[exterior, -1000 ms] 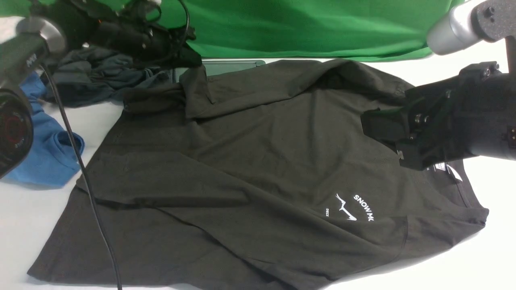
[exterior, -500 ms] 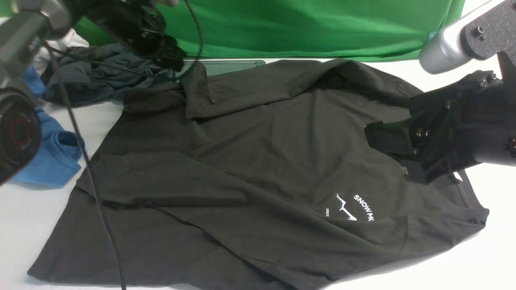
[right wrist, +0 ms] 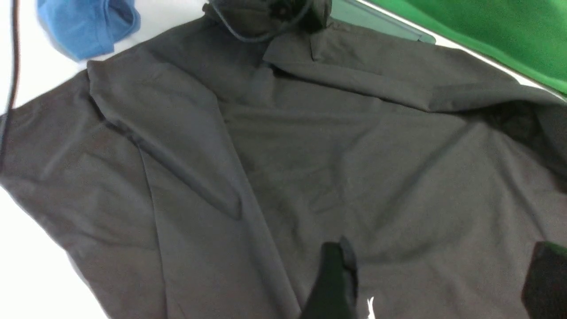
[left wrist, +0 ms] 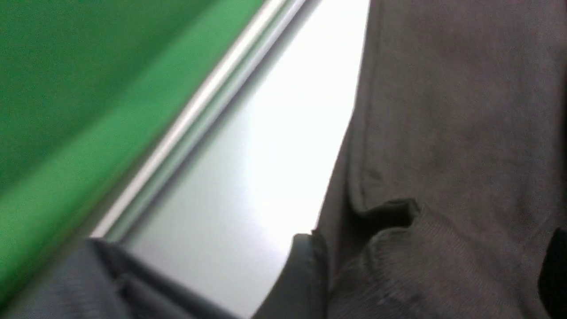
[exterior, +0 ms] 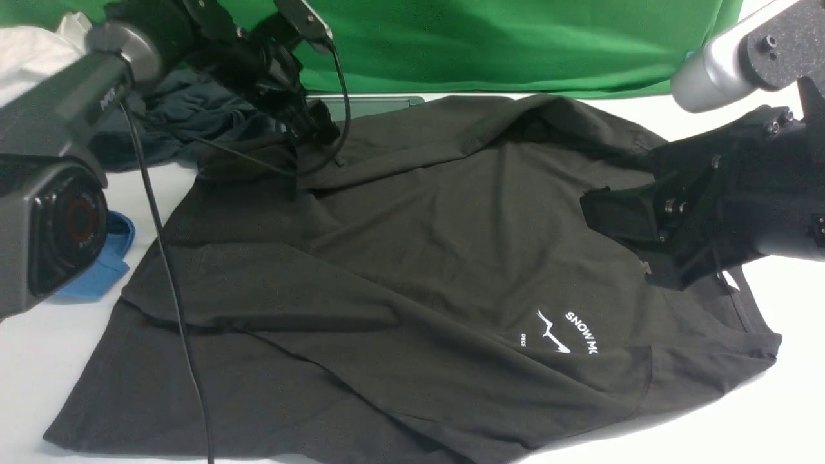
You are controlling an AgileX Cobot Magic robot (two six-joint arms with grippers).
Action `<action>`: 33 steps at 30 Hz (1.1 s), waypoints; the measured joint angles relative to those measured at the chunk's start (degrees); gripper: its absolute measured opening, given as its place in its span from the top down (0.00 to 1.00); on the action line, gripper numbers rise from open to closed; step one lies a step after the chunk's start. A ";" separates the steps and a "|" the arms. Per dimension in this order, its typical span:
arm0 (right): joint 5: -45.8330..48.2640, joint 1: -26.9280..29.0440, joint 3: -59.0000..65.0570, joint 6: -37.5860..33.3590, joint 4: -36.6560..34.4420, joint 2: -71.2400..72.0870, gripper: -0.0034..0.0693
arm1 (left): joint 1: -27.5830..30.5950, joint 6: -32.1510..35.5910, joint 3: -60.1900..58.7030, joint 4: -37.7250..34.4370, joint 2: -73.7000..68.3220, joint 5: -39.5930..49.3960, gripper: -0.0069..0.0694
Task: Fold a long-sleeved shirt on a white desktop.
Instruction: 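Grab the top left corner of the dark shirt with the left gripper, then fold the left side of the dark shirt inward over its body with the left gripper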
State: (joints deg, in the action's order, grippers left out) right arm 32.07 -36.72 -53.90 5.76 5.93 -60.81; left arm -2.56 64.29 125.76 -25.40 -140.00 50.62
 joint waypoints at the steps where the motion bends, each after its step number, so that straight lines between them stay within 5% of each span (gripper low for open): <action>1: -0.06 0.00 0.00 0.00 0.00 0.00 0.19 | 0.00 0.00 0.00 -0.35 -0.38 0.22 0.10; 5: -0.18 0.00 0.00 -0.05 0.00 0.00 0.19 | 0.05 -0.32 0.00 -0.79 -1.36 0.76 0.35; 10: -0.29 0.00 0.00 -0.15 0.00 0.00 0.19 | 0.05 -6.26 1.51 -0.97 -1.43 1.90 0.81; 20: -0.29 0.00 0.00 -0.17 0.00 0.00 0.19 | 0.05 -15.55 11.73 -1.34 -1.43 9.31 0.83; 24: -0.29 0.00 0.00 -0.17 0.00 0.00 0.19 | 0.05 -26.89 17.67 -1.39 -1.43 15.02 0.83; 33: -0.29 0.00 0.00 -0.12 0.00 0.00 0.19 | 0.05 -37.58 19.47 -1.44 -1.43 19.10 0.83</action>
State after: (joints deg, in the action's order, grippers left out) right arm 31.78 -36.72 -53.90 5.64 5.93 -60.81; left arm -2.50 26.70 145.23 -26.84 -141.43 69.71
